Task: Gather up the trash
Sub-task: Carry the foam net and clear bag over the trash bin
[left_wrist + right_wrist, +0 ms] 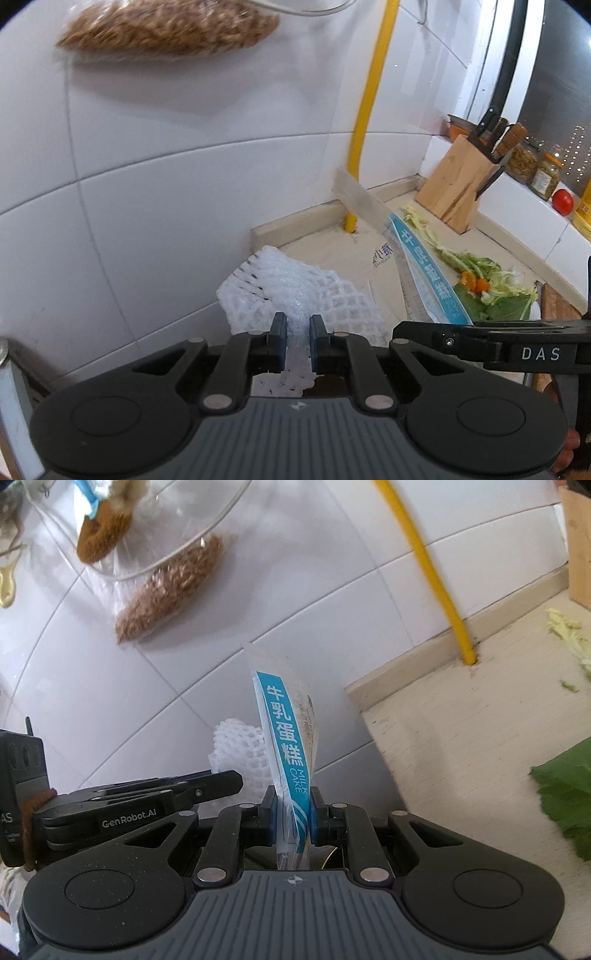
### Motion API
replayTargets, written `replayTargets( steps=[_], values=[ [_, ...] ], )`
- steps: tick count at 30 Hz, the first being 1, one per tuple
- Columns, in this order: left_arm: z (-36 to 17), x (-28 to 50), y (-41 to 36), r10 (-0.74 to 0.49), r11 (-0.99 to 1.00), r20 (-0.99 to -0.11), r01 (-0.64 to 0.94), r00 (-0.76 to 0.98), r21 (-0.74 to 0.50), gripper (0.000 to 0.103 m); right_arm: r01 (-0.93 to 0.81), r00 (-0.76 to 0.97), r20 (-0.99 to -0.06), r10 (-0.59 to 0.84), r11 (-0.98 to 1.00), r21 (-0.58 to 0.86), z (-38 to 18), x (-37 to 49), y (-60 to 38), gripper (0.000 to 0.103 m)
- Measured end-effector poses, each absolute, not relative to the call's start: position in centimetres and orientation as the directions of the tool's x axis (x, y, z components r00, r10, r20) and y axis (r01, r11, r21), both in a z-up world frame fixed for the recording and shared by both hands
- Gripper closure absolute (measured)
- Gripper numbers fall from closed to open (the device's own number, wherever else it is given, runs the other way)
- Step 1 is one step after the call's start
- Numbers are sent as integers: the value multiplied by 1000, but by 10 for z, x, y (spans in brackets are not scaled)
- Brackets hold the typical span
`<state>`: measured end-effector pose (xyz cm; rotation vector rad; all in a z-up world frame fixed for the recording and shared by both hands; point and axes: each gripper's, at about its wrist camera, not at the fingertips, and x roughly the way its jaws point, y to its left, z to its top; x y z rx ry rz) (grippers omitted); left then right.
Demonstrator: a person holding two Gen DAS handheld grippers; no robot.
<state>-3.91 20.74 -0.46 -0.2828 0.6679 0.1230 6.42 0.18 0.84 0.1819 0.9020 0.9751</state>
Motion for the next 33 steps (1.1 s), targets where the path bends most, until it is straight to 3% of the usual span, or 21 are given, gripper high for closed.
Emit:
replayTargets(
  steps=[33],
  values=[
    [-58,-58,224,0,929,-712,-263,702,-259,93,-631,97,-700,707,588,506,-44,47,42,82]
  ],
)
